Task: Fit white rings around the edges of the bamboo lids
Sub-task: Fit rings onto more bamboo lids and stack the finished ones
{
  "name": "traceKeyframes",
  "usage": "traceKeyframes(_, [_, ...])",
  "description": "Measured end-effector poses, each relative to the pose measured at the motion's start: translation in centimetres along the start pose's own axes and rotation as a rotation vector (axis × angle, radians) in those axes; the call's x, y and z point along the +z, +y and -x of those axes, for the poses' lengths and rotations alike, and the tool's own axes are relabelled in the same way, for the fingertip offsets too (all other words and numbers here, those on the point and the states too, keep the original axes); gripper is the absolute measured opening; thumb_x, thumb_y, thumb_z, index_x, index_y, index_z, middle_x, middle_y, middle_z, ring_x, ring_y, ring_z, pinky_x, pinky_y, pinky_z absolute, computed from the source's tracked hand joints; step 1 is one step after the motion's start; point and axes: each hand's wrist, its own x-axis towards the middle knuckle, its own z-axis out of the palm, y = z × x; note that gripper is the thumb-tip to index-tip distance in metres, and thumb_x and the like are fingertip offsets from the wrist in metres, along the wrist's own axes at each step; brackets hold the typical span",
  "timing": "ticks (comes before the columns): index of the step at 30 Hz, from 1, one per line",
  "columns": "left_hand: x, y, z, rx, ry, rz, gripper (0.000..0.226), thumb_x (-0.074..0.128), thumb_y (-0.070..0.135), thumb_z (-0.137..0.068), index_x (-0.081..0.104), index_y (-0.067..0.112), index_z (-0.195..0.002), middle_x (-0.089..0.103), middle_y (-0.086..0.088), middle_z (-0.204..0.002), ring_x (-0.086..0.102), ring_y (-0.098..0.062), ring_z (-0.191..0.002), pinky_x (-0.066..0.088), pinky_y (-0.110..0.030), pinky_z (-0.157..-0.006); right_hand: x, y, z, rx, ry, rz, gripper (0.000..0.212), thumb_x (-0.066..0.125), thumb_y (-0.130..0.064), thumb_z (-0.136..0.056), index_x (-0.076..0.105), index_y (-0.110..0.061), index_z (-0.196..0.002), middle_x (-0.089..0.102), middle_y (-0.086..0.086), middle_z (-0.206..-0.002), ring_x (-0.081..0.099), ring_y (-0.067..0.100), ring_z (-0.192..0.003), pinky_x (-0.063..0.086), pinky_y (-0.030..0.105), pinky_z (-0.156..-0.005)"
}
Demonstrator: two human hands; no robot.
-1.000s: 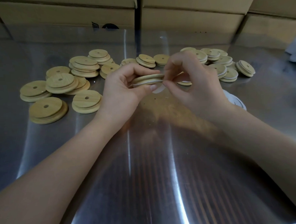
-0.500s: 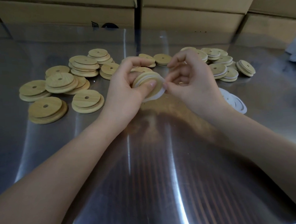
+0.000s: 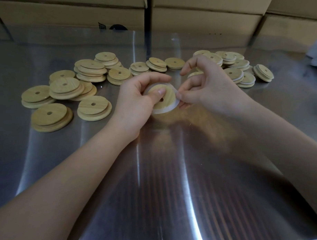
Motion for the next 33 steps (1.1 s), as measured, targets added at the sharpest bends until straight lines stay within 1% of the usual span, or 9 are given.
traceKeyframes(6, [-0.6, -0.3, -0.4, -0.104, 0.016, 0.092, 0.025, 0.067, -0.001, -0.087, 0.071, 0.02, -0.1, 0.074, -0.005, -0.105, 0.068, -0.018, -0.103, 0.055, -0.034, -0.093, 0.8, 0.6, 0.1, 0.009, 0.1, -0.081, 0.03, 0.07, 0.002, -0.083, 0.05, -0.015, -0.095, 0.072, 0.008, -0.069, 0.069, 0.022, -0.064, 0.06, 0.037, -0.066])
traceKeyframes(10, [-0.8, -0.3, -0.4, -0.137, 0.01, 0.116, 0.025, 0.071, 0.0, -0.084, 0.071, 0.019, -0.1, 0.074, -0.003, -0.103, 0.07, -0.017, -0.099, 0.057, -0.033, -0.087, 1.0, 0.6, 0.1, 0.005, 0.139, -0.095, 0.031, 0.072, 0.002, -0.081, 0.051, -0.015, -0.096, 0.072, 0.007, -0.07, 0.068, 0.02, -0.063, 0.061, 0.039, -0.069])
traceKeyframes(15, [-0.6, -0.3, -0.3, -0.138, -0.044, 0.075, 0.028, 0.071, -0.003, -0.082, 0.072, 0.02, -0.098, 0.073, 0.001, -0.102, 0.069, -0.015, -0.093, 0.058, -0.03, -0.081, 1.5, 0.7, 0.2, -0.079, 0.229, 0.052, 0.034, 0.07, 0.003, -0.078, 0.05, -0.024, -0.09, 0.071, 0.004, -0.07, 0.066, 0.034, -0.068, 0.057, 0.045, -0.074])
traceKeyframes(17, [-0.5, -0.3, -0.2, -0.114, -0.075, 0.028, 0.027, 0.073, -0.001, -0.082, 0.072, 0.021, -0.096, 0.073, 0.0, -0.099, 0.068, -0.013, -0.09, 0.057, -0.028, -0.079, 1.8, 0.8, 0.3, -0.135, 0.237, 0.092, 0.035, 0.069, 0.002, -0.078, 0.05, -0.025, -0.09, 0.069, 0.004, -0.07, 0.065, 0.033, -0.068, 0.056, 0.041, -0.071])
traceKeyframes(21, [-0.1, -0.3, -0.1, -0.072, -0.1, -0.029, 0.022, 0.073, 0.001, -0.083, 0.073, 0.02, -0.094, 0.074, -0.004, -0.097, 0.069, -0.014, -0.092, 0.056, -0.03, -0.084, 2.1, 0.6, 0.5, -0.224, 0.202, 0.179, 0.032, 0.067, 0.0, -0.079, 0.049, -0.02, -0.096, 0.066, 0.006, -0.072, 0.064, 0.021, -0.065, 0.05, 0.023, -0.062])
traceKeyframes(23, [-0.1, -0.3, -0.2, -0.078, -0.073, -0.005, 0.022, 0.074, 0.0, -0.082, 0.074, 0.019, -0.093, 0.075, -0.003, -0.095, 0.07, -0.013, -0.09, 0.056, -0.027, -0.082, 2.0, 0.5, 0.4, -0.207, 0.201, 0.199, 0.032, 0.066, -0.003, -0.078, 0.048, -0.023, -0.095, 0.067, 0.003, -0.07, 0.063, 0.022, -0.062, 0.05, 0.026, -0.063])
traceKeyframes(25, [-0.1, -0.3, -0.3, -0.112, -0.057, 0.041, 0.023, 0.074, -0.001, -0.081, 0.074, 0.02, -0.092, 0.075, -0.003, -0.094, 0.07, -0.012, -0.088, 0.057, -0.026, -0.08, 1.7, 0.3, 0.3, -0.164, 0.184, 0.186, 0.035, 0.068, -0.006, -0.076, 0.045, -0.028, -0.093, 0.067, 0.0, -0.067, 0.063, 0.023, -0.06, 0.052, 0.034, -0.066])
traceKeyframes(28, [-0.2, -0.3, -0.3, -0.172, -0.072, 0.099, 0.024, 0.072, -0.002, -0.082, 0.074, 0.018, -0.095, 0.076, -0.003, -0.093, 0.071, -0.014, -0.089, 0.058, -0.029, -0.081, 1.2, 0.0, 0.4, -0.143, 0.125, 0.197, 0.036, 0.068, -0.012, -0.073, 0.044, -0.031, -0.092, 0.069, 0.0, -0.068, 0.067, 0.024, -0.062, 0.056, 0.043, -0.072])
traceKeyframes(33, [-0.3, -0.4, -0.4, -0.204, -0.087, 0.171, 0.025, 0.069, -0.004, -0.083, 0.074, 0.017, -0.094, 0.076, -0.003, -0.091, 0.071, -0.014, -0.089, 0.058, -0.029, -0.083, 0.8, -0.1, 0.2, -0.133, 0.072, 0.219, 0.036, 0.068, -0.013, -0.074, 0.042, -0.033, -0.09, 0.069, 0.004, -0.07, 0.068, 0.026, -0.062, 0.058, 0.046, -0.074])
